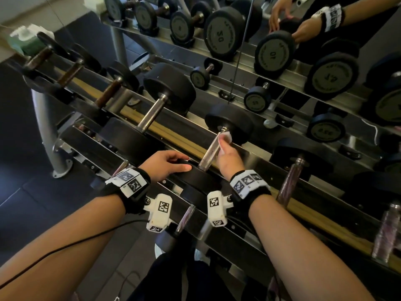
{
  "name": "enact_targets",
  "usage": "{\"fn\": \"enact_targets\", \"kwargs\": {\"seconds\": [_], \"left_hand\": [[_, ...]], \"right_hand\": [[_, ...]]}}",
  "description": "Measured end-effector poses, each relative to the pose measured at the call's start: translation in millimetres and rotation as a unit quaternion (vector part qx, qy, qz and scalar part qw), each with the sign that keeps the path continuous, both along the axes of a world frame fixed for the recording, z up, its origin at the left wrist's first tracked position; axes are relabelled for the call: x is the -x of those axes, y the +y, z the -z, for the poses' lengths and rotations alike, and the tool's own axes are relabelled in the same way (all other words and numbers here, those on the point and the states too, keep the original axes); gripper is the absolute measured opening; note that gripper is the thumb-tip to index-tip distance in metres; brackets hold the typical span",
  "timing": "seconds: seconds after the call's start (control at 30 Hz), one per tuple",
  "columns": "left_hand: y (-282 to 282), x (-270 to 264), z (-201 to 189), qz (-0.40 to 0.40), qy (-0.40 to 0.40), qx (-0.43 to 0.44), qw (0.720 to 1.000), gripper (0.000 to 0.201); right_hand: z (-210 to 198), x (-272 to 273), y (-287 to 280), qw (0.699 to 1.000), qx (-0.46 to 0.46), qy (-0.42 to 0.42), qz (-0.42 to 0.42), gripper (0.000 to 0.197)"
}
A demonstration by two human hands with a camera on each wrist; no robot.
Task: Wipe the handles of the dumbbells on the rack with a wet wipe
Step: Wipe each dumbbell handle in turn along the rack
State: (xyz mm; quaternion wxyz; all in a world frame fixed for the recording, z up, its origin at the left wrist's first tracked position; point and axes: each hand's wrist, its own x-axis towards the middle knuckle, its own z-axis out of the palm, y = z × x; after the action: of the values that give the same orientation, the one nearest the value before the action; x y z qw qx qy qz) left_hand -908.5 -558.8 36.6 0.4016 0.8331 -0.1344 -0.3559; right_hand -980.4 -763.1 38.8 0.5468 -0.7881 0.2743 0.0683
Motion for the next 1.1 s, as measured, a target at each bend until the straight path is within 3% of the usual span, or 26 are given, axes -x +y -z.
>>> {"fn": "enact_targets", "kwargs": {"seconds": [0.13,0.27,0.33,0.4,0.5,0.6,0.73,0.8,0.83,0.97,1.03,1.1], "left_hand": [[0.3,3.0,-0.7,-0.006,0.003,0.001,1.0,0.031],[-0.6,7.2,-4.2,-0.013,0.007,0.006,1.0,0.027],[-0.6,8.5,-6.0,-0.014,0.006,0.004,1.0,0.028],[-0.4,8.9,-6.9,-0.015,0.003,0.004,1.0,0.029],[-1.3,10.0,-9.0,-0.019,0.005,0.007,1.0,0.035],[-0.4,12.6,-6.6,-0.038,0.006,0.02,0.999,0.039],[-0.9,17.5,-4.4,-0.064,0.006,0.052,0.997,0.041],[-0.7,18.6,-5.0,-0.067,0.02,0.068,0.995,0.042],[-0.7,18.9,-6.6,-0.06,0.027,0.064,0.996,0.043],[-3.8,16.4,-20.5,-0.022,-0.004,0.032,0.999,0.046],[-10.7,16.0,-33.6,-0.013,-0.046,0.064,0.997,0.049],[-22.5,18.2,-51.6,0.012,-0.036,0.143,0.989,0.048]], "right_hand": [[12.2,22.3,9.6,0.994,-0.092,0.053,0.032,0.027],[-7.8,29.2,-5.1,0.985,-0.137,0.088,-0.048,0.02],[-21.7,18.3,-19.2,0.984,-0.154,0.083,0.025,0.017],[-25.3,1.3,-34.6,0.99,-0.102,0.044,0.085,0.015],[-20.3,-6.2,-25.9,0.999,0.022,0.023,0.013,0.037],[3.0,6.1,7.1,0.998,0.052,0.022,-0.01,0.044],[9.5,22.9,27.1,0.994,-0.071,0.027,0.084,0.029],[-3.2,28.9,25.2,0.987,-0.132,0.009,0.092,0.021],[-12.3,32.4,22.6,0.985,-0.143,-0.001,0.094,0.022],[-49.6,50.7,0.6,0.972,-0.208,-0.005,0.105,0.061],[-67.8,61.6,-8.9,0.968,-0.23,-0.028,0.095,0.059],[-82.7,70.3,-14.5,0.975,-0.196,-0.042,0.095,0.047]]}}
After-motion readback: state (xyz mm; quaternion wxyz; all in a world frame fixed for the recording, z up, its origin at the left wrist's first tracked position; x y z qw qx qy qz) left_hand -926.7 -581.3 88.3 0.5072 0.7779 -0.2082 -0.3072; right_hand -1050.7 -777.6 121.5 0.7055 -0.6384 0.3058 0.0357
